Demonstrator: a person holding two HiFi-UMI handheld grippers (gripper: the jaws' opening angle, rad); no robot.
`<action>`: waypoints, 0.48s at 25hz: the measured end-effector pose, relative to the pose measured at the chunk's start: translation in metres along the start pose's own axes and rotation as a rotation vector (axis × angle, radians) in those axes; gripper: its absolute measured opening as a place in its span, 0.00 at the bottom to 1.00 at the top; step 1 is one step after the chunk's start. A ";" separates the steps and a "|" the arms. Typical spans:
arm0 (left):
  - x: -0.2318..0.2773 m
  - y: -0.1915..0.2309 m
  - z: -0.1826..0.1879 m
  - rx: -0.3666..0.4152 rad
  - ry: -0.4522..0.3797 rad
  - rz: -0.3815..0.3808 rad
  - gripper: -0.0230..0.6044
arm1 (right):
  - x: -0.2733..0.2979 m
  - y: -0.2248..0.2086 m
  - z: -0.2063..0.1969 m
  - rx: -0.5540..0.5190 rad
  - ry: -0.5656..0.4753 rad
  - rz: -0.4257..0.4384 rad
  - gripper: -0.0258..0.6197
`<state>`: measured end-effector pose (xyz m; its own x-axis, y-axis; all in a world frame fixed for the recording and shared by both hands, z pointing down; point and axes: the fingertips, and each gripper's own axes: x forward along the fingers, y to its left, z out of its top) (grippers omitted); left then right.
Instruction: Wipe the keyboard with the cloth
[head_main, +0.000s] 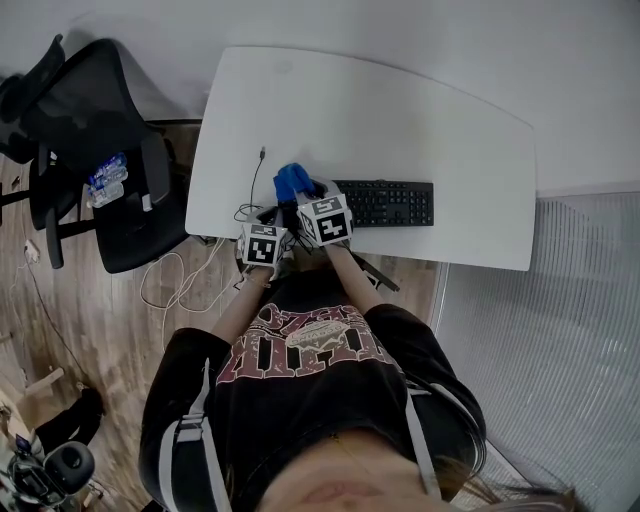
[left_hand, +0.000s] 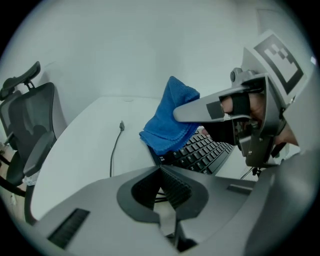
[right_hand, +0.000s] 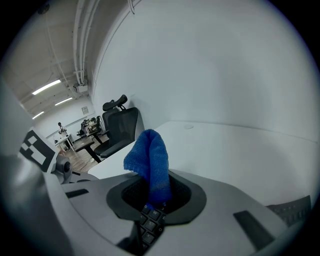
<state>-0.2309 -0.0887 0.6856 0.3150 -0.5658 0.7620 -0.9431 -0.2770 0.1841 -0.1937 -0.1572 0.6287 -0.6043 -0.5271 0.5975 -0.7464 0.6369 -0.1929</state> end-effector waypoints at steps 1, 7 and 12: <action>0.001 0.000 0.000 -0.007 -0.004 0.003 0.09 | -0.001 -0.002 -0.001 -0.001 0.003 0.002 0.14; -0.002 0.000 0.001 -0.034 0.004 0.028 0.09 | -0.006 -0.014 -0.007 0.003 0.016 0.010 0.14; -0.001 0.000 0.001 -0.061 0.004 0.055 0.09 | -0.009 -0.025 -0.009 0.001 0.022 0.018 0.14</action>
<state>-0.2313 -0.0889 0.6841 0.2620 -0.5754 0.7748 -0.9638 -0.1973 0.1794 -0.1670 -0.1629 0.6351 -0.6115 -0.5027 0.6111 -0.7354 0.6460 -0.2045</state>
